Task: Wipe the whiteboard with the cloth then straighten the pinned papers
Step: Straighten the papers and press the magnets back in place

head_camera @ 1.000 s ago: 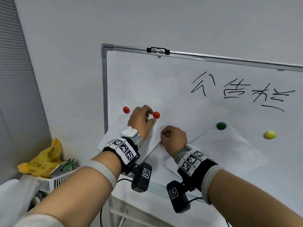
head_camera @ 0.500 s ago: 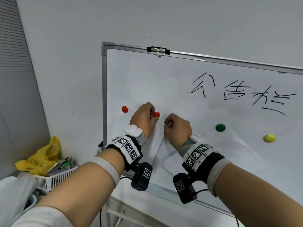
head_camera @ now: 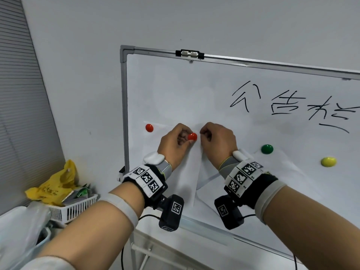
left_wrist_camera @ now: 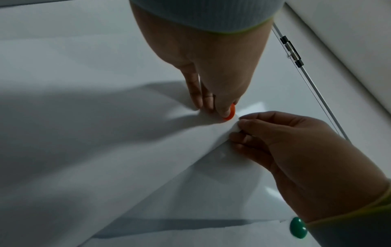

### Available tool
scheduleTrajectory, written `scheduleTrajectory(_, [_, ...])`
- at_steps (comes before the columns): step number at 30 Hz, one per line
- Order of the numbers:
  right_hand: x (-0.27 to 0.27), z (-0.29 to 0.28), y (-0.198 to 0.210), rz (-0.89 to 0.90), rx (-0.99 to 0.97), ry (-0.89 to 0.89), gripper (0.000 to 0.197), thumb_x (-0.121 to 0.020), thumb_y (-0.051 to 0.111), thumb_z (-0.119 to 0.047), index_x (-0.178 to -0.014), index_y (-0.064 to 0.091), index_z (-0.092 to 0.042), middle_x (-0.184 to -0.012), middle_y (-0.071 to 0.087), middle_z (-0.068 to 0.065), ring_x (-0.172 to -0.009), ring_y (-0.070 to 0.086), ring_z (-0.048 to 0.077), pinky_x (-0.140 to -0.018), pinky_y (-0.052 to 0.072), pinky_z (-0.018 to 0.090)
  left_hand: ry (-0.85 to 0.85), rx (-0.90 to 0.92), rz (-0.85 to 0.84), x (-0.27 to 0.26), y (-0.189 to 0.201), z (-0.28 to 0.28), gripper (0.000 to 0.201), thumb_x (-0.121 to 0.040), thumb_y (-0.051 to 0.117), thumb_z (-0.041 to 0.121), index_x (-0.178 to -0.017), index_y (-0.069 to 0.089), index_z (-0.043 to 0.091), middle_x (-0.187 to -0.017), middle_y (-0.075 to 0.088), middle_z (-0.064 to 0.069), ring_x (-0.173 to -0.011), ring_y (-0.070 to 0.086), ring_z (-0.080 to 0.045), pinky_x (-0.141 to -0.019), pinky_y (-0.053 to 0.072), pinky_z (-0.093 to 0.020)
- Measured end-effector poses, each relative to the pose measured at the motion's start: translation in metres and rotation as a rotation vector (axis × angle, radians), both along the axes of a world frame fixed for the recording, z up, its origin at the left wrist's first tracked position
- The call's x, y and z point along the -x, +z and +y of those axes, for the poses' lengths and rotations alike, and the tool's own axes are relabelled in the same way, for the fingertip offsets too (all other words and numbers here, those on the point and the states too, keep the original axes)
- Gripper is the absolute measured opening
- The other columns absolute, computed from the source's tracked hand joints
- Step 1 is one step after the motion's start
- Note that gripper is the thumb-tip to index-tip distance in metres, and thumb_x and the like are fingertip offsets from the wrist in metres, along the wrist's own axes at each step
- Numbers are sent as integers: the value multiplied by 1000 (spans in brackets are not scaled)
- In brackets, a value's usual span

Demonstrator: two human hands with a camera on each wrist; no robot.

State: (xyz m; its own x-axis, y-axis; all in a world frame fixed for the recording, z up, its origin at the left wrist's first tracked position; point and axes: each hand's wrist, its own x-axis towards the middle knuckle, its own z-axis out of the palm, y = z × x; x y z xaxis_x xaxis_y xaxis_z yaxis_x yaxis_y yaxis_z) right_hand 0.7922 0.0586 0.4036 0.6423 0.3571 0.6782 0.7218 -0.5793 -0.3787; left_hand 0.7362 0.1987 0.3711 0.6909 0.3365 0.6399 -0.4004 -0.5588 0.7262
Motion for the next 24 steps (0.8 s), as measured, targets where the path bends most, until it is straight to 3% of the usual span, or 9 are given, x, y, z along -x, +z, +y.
scheduleTrajectory(5, [-2,1,0,-12,9,-11,11,-89,58,-13,-95,68,-14,-93,70,4,-85,64,27,-72,50,35,38,-26,2,-8,-1,-1,16,-85,75,19,-95,64,24,-80,67,1,-74,63,-16,-75,56,-32])
scheduleTrajectory(11, [4,-10,-4,-9,-32,-30,6,-90,59,-17,-94,63,-16,-90,64,1,-79,60,23,-70,50,36,152,-28,55,-13,-2,-2,29,-82,76,23,-96,51,21,-73,61,3,-66,59,-13,-68,56,-35])
scheduleTrajectory(14, [9,-25,-14,19,-41,-20,4,-91,59,-20,-93,61,-18,-89,62,-2,-76,58,19,-69,50,36,182,-121,26,-12,-4,-13,31,-83,72,21,-94,43,23,-79,57,3,-69,56,-16,-65,53,-35])
scheduleTrajectory(18, [12,-61,-32,57,-49,-62,4,-91,58,-20,-94,60,-20,-87,61,-5,-73,56,18,-64,45,33,15,-280,-79,-20,-6,-65,25,-80,65,10,-91,48,25,-86,51,7,-75,49,-7,-63,47,-32])
scheduleTrajectory(21, [9,-100,-45,95,-96,-142,7,-93,56,-21,-98,60,-20,-87,59,-4,-71,51,19,-63,38,30,-138,-390,-73,-26,-5,-107,20,-84,60,7,-98,59,21,-94,53,4,-79,56,-11,-69,53,-40])
scheduleTrajectory(24, [6,-163,-59,123,-172,-225,9,-91,61,-21,-100,60,-20,-92,57,-5,-72,50,16,-64,39,30,-229,-500,-62,-36,-7,-159,20,-88,61,13,-106,63,20,-103,56,3,-82,60,-14,-70,55,-40])
